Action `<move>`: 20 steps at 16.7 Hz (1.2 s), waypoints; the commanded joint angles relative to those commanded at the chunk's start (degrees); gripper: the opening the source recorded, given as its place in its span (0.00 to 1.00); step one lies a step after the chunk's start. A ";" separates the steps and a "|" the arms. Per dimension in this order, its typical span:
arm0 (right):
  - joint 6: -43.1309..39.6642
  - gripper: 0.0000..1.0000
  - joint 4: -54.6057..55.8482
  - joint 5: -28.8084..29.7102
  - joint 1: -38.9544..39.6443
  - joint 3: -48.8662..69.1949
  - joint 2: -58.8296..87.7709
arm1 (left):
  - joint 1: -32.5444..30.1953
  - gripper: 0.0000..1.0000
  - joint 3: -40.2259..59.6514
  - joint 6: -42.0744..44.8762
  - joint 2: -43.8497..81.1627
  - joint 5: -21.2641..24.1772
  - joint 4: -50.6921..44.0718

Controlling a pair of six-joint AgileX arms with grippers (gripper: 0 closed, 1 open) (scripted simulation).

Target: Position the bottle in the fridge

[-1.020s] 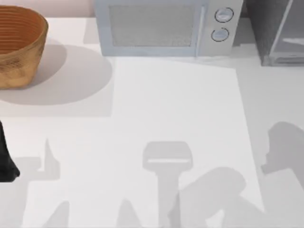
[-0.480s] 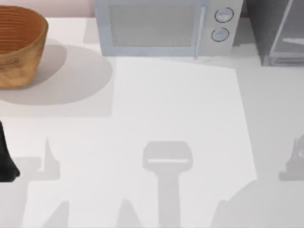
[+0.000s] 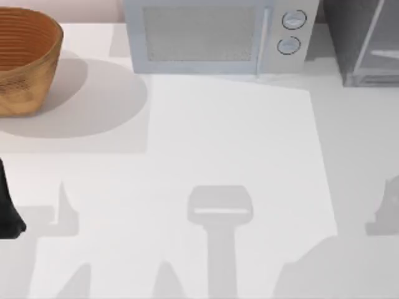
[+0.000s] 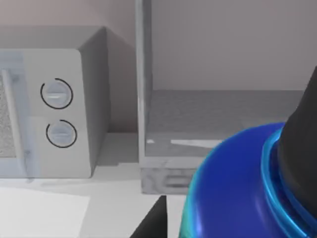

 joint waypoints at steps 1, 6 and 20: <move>0.06 0.01 1.37 -0.39 -0.24 1.20 1.80 | 0.00 1.00 0.00 0.00 0.00 0.00 0.00; 0.31 0.01 12.88 -3.11 -2.98 11.22 19.94 | 0.00 1.00 0.00 0.00 0.00 0.00 0.00; 0.49 0.01 55.18 -12.38 -14.17 47.97 104.63 | 0.00 1.00 0.00 0.00 0.00 0.00 0.00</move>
